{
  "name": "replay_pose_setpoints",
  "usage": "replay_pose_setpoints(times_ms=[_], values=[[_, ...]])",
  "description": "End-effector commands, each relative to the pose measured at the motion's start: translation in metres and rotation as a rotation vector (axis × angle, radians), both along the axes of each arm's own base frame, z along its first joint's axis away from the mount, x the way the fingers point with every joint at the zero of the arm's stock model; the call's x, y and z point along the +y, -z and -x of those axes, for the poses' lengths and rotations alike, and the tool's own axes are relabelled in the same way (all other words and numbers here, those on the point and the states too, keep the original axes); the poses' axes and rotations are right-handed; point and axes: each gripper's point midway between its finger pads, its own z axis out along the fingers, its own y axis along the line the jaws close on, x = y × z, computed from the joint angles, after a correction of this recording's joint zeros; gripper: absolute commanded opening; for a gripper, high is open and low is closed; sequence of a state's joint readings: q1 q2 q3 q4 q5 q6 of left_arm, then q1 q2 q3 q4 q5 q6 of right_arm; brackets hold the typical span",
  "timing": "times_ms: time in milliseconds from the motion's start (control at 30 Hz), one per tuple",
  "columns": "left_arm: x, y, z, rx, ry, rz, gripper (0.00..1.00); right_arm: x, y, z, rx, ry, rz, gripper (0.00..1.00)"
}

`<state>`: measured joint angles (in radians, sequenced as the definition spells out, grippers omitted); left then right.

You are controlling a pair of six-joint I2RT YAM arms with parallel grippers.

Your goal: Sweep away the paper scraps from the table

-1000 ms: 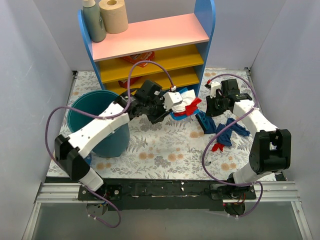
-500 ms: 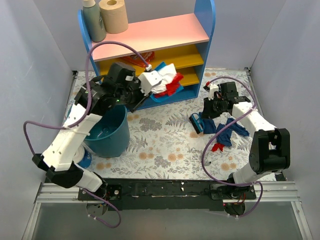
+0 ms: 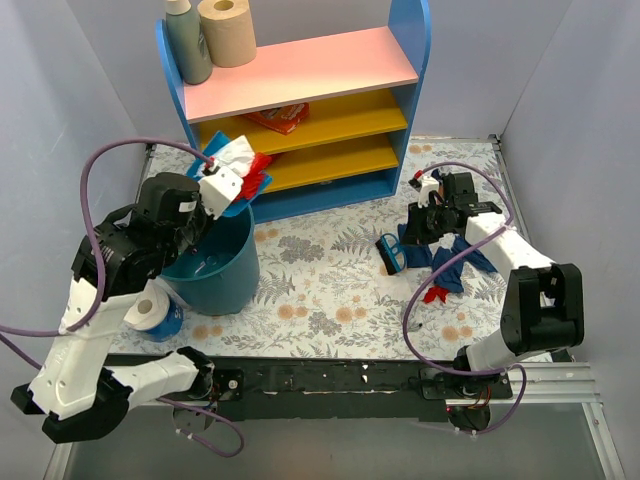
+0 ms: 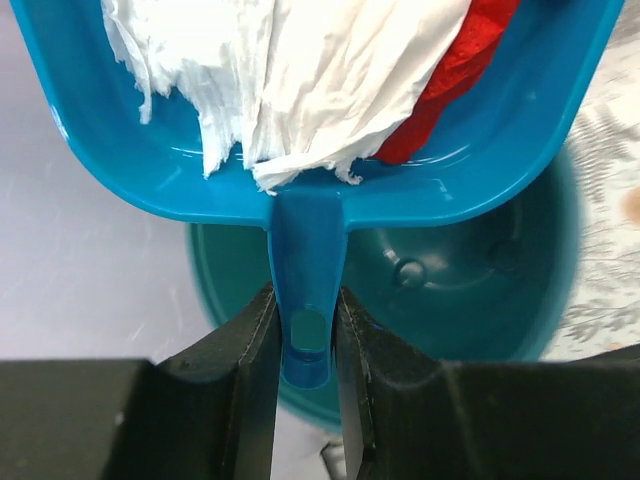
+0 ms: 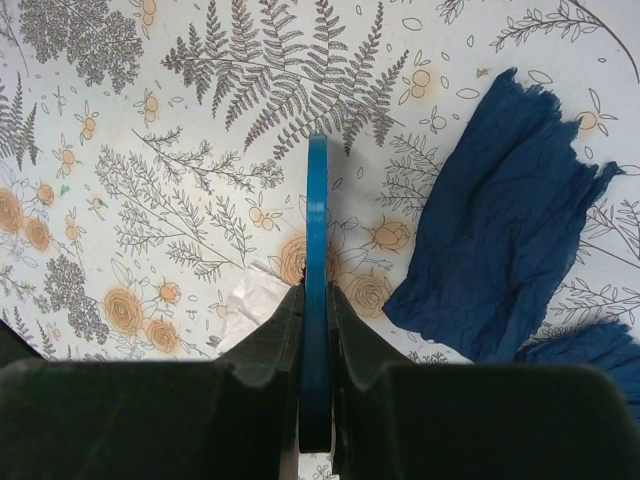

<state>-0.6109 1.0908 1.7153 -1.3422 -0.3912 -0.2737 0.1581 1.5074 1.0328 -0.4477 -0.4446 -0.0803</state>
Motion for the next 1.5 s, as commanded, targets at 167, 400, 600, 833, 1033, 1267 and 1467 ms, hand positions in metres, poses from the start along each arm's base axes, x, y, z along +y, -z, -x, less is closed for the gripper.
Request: replay_pose_setpoints(times_ms=[167,400,600,833,1033,1267,1467], values=[[0.086,-0.012,-0.002,-0.018,-0.239,-0.336,0.00,0.004,-0.007,0.009,-0.007,0.002,-0.042,0.01],[0.115,-0.019,0.011,0.039,-0.043,-0.691,0.00,0.005,-0.011,0.007,-0.019,0.001,-0.054,0.01],[0.123,-0.018,0.013,0.095,0.137,-0.943,0.00,0.006,-0.013,0.011,-0.028,-0.001,-0.066,0.01],[0.128,-0.028,-0.010,0.188,0.170,-1.088,0.00,0.002,-0.016,0.017,-0.039,0.009,-0.075,0.01],[0.133,-0.016,-0.012,0.235,0.159,-1.091,0.00,-0.003,-0.015,0.023,-0.042,0.026,-0.082,0.01],[0.128,-0.035,-0.029,0.182,0.047,-0.985,0.00,-0.005,-0.018,0.023,-0.046,0.035,-0.090,0.01],[0.110,-0.061,-0.045,0.065,0.058,-0.862,0.00,0.004,-0.040,0.015,-0.077,-0.001,-0.141,0.01]])
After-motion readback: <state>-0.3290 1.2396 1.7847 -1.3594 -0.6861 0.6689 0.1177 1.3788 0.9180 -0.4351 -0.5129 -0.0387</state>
